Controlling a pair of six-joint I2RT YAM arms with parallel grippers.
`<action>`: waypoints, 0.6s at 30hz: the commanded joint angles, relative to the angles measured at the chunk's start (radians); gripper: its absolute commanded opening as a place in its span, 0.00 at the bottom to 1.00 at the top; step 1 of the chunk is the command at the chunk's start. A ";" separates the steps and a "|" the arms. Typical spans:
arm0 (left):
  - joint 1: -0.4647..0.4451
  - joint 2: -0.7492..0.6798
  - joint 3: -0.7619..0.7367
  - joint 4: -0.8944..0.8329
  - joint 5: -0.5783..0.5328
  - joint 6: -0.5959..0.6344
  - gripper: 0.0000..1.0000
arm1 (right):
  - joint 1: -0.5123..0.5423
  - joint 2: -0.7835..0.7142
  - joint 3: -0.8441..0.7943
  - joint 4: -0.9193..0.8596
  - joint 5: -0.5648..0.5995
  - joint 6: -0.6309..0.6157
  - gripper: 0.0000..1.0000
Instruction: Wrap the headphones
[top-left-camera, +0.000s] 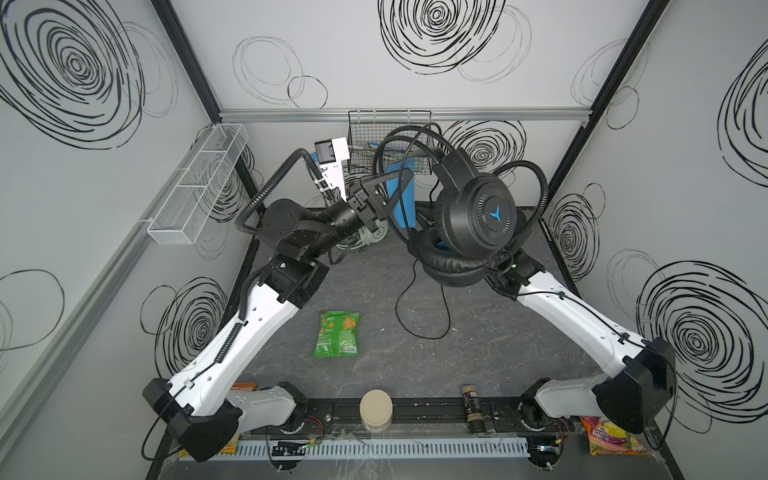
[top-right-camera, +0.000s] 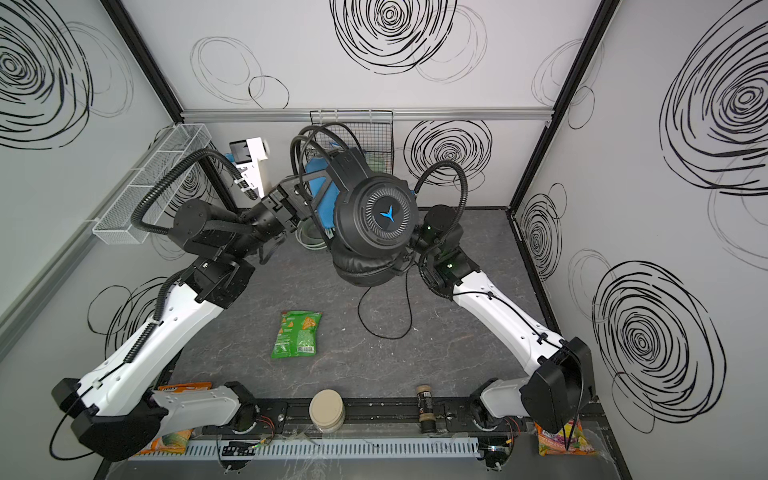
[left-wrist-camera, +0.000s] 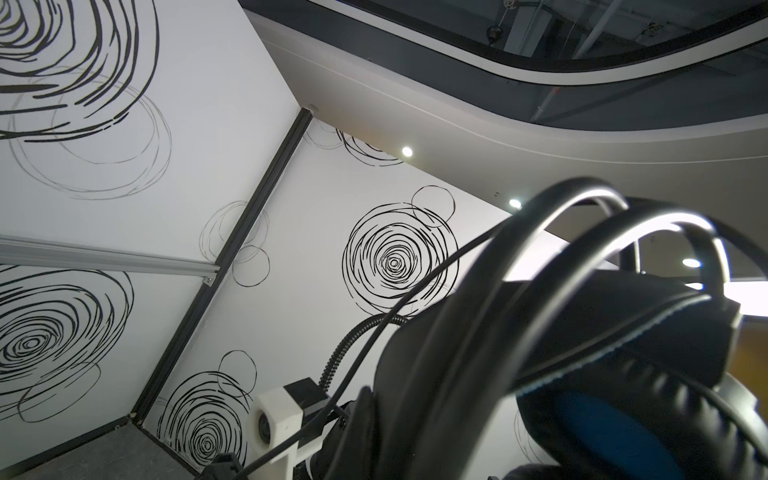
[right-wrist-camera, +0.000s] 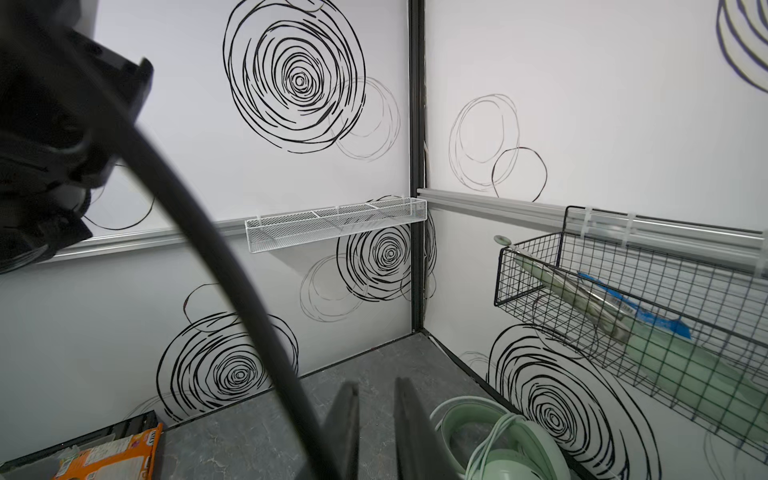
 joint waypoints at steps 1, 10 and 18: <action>0.003 -0.016 0.056 0.084 -0.025 -0.024 0.00 | 0.005 -0.003 0.002 0.049 -0.018 0.025 0.22; 0.022 -0.019 0.109 0.053 -0.025 -0.018 0.00 | 0.007 0.018 -0.011 0.052 -0.034 0.035 0.19; 0.033 -0.013 0.129 0.030 -0.034 -0.008 0.00 | 0.017 0.020 -0.056 0.053 -0.038 0.035 0.19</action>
